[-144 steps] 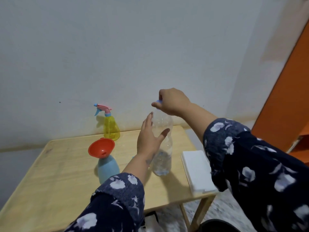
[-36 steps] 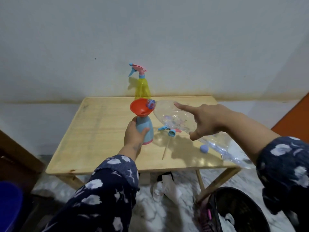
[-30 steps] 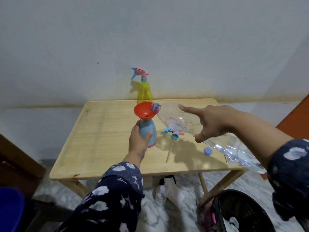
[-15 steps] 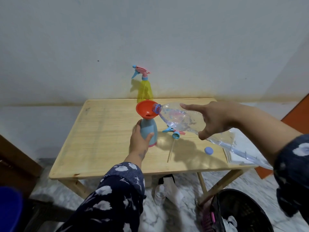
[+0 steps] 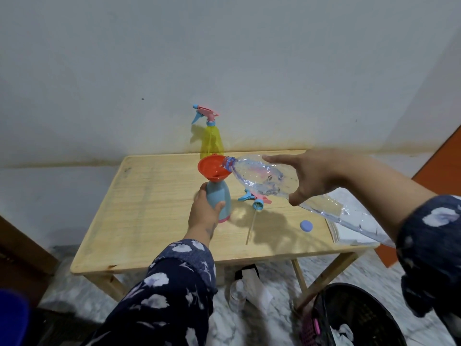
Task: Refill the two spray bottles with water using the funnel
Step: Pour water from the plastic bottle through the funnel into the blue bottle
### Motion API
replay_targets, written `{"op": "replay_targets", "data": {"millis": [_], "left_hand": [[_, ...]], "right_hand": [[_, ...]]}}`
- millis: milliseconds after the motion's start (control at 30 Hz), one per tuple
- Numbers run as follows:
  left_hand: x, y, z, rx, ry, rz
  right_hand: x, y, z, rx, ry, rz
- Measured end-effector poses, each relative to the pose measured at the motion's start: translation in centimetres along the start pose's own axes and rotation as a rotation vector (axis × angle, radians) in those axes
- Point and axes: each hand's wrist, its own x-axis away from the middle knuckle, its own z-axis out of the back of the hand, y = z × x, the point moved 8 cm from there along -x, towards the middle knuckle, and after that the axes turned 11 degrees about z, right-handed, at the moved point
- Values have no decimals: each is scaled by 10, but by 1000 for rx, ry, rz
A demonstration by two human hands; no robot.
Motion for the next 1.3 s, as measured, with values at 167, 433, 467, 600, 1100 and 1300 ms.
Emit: {"op": "replay_targets", "data": {"millis": [167,433,467,600,1100,1300], "left_hand": [[0,1,0,-17,2,13],[1,3,0,-35,-2,9],[1,3,0,-34,-4,10],[1,3,0,-34,-12,16],[3,4,0,-60,-13,16],[2,4,-1,-60,-13,35]], "right_hand": [[4,-1,6,3,20,-12],[7,-3,6,-12,19,-24],[7,-2,6,-14,18,-25],[5,-3,7,-26,15,-30],[6,-5,9,-30,13,-37],[7,-6,6,-15,-4,-42]]}}
